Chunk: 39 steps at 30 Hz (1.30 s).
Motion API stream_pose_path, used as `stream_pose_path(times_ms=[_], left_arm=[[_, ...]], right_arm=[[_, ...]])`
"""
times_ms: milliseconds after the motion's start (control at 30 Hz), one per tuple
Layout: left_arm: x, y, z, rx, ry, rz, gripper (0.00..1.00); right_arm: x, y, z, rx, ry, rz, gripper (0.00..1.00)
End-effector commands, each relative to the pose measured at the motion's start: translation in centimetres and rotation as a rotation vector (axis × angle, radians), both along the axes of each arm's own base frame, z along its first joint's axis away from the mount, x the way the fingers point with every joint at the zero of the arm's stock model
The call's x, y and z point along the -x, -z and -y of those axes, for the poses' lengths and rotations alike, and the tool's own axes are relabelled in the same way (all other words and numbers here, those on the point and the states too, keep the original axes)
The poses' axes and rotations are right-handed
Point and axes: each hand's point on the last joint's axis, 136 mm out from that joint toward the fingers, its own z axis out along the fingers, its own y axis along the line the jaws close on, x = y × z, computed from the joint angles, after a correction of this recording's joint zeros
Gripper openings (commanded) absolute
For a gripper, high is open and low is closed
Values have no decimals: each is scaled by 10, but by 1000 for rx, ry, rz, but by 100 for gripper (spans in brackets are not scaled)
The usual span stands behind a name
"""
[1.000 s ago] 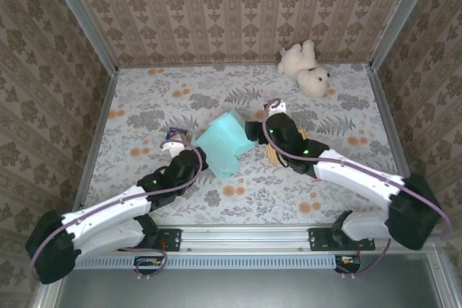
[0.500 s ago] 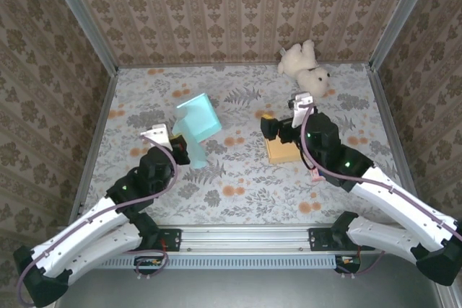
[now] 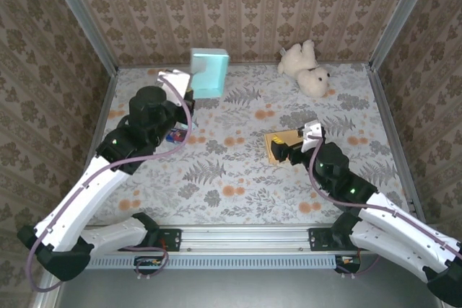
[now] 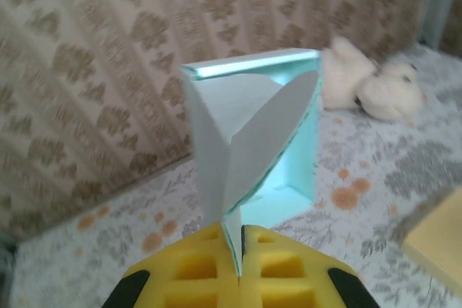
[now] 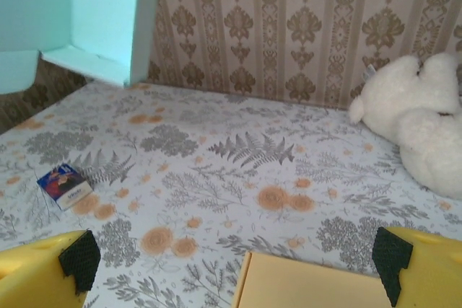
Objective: Fold the paper box
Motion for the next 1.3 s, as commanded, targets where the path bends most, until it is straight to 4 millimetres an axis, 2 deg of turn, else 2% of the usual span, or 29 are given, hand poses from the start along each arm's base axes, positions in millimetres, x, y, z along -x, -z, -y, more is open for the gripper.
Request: stream_pose_path(times_ms=[0, 133, 300, 500, 567, 700, 967, 1267], left_arm=[[20, 7, 15, -283, 249, 30, 0], [27, 14, 15, -432, 360, 15, 0], [46, 53, 11, -638, 511, -144, 0], [70, 113, 11, -927, 658, -347, 0], [76, 126, 16, -981, 702, -382, 0], [86, 142, 31, -984, 783, -472, 0], [70, 183, 54, -1064, 811, -599, 0], [48, 200, 93, -1031, 832, -631, 0]], right_arm=[[-3, -5, 14, -4, 72, 44, 100], [-1, -5, 39, -15, 189, 63, 100], [6, -8, 66, -53, 301, 101, 100], [8, -9, 71, -72, 317, 108, 99], [8, -9, 71, -71, 316, 104, 99], [7, -8, 72, -71, 319, 102, 99], [7, -5, 72, -70, 321, 92, 98], [7, -5, 70, -82, 307, 84, 98]])
